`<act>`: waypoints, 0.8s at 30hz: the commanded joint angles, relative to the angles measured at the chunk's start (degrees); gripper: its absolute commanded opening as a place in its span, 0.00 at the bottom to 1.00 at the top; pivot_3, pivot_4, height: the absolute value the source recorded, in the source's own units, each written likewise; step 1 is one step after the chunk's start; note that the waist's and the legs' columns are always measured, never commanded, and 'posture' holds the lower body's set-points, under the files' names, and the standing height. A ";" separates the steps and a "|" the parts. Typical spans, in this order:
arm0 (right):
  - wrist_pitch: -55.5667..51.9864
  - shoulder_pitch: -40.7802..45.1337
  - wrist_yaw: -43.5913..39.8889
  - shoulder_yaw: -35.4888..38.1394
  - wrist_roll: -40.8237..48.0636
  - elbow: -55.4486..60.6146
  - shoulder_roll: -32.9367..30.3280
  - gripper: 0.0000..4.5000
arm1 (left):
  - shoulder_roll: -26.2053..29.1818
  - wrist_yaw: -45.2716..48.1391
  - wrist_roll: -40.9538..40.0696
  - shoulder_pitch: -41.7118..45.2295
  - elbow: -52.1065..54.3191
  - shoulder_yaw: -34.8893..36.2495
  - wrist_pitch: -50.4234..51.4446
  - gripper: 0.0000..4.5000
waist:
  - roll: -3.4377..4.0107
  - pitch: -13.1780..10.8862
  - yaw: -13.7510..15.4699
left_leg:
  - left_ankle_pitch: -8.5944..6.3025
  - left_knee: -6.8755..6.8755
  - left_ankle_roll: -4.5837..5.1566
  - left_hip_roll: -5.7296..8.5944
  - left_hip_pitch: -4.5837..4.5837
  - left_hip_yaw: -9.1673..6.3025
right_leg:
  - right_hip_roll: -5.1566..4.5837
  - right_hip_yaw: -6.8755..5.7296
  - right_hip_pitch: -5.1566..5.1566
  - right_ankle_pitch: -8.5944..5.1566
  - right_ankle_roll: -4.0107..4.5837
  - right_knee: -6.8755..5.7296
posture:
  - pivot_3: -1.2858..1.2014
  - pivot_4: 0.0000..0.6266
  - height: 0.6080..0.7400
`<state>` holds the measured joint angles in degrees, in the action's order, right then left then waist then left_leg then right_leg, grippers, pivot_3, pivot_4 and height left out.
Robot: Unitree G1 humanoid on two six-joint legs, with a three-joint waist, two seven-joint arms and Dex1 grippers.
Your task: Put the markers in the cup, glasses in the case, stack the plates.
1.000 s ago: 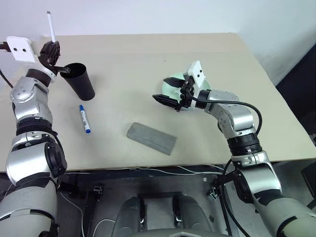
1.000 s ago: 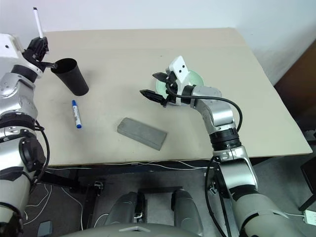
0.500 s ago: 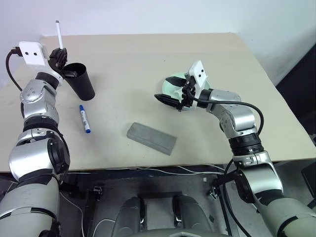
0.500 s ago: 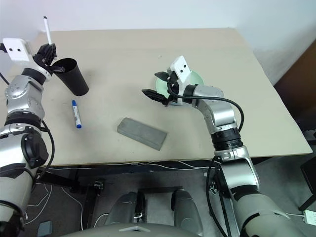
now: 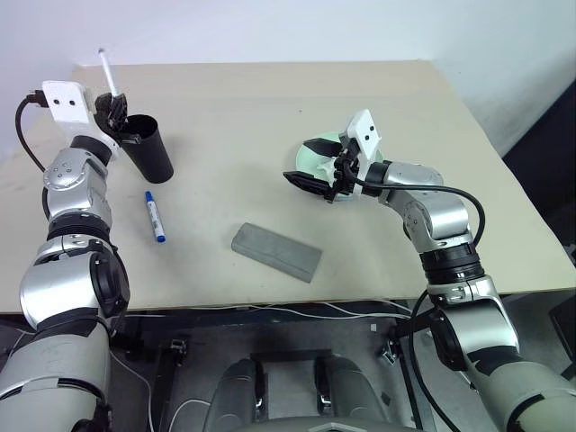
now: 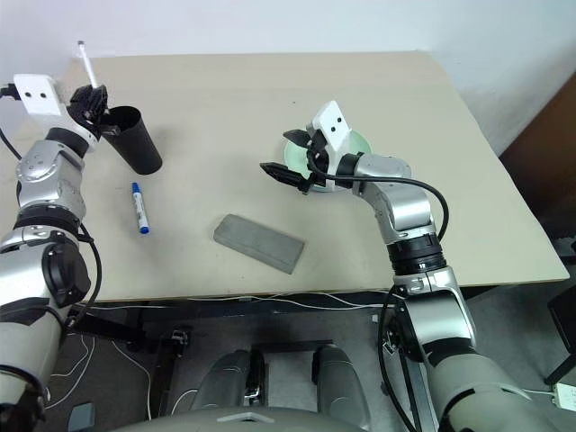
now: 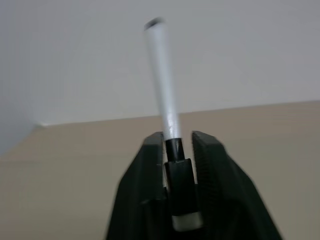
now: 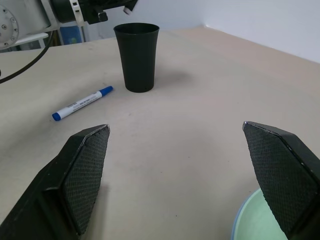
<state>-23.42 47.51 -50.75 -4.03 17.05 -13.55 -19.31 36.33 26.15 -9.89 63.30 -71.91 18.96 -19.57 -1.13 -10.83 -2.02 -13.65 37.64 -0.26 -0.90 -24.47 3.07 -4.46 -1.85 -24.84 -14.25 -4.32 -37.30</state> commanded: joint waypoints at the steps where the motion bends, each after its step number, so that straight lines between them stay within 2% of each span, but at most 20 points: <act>1: 0.62 0.60 -0.25 0.68 0.40 2.41 -0.84 1.00 | 0.67 -0.37 0.41 0.42 0.47 0.11 -1.45 0.51 | 0.00 0.00 0.01 | 0.00 0.02 0.00 0.00 0.00 0.00 | 0.00 0.00 0.01 0.00 0.00 0.00 | 0.52 0.24 1.00; 7: 0.45 -0.05 -0.58 0.34 0.57 3.12 -0.83 1.00 | 0.98 -0.87 1.07 -0.20 0.53 0.00 -1.74 0.96 | 0.00 0.00 0.00 | -0.02 0.12 0.03 0.00 0.00 -0.01 | 0.00 0.00 0.05 0.04 -0.06 -0.01 | 0.52 0.24 1.00; 8: 0.36 -0.18 -0.60 0.35 0.63 3.34 -0.81 1.00 | 1.05 -0.99 1.10 -0.35 0.64 0.02 -1.83 0.99 | 0.00 0.00 0.00 | -0.02 0.13 0.04 0.00 0.00 -0.01 | 0.00 0.00 0.05 0.04 -0.07 -0.02 | 0.52 0.24 1.00; 18: 0.70 -0.18 -0.55 0.33 0.46 2.86 -0.55 1.00 | 2.59 1.57 0.18 -1.10 5.18 0.25 -2.10 0.99 | 0.00 0.00 0.01 | -0.05 0.29 0.09 -0.01 -0.01 -0.01 | 0.00 0.00 0.11 0.08 -0.13 -0.04 | 0.52 0.24 1.00; 24: 0.65 0.10 -0.71 1.24 1.49 2.59 -0.24 1.00 | 3.68 -0.12 -2.21 -6.01 19.50 1.56 4.07 0.99 | -0.03 -0.02 -0.12 | -0.07 0.28 0.11 -0.03 -0.01 -0.03 | -0.02 0.01 0.12 0.09 -0.14 -0.02 | 0.52 0.24 1.00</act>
<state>-23.44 47.01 -51.20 -3.97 17.25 -12.50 -19.57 39.02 26.91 -10.72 58.12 -57.46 19.37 -17.33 -1.16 -10.85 -2.14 -13.72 37.93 -0.13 -0.93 -24.48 3.05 -4.49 -1.83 -24.71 -14.16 -4.46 -37.32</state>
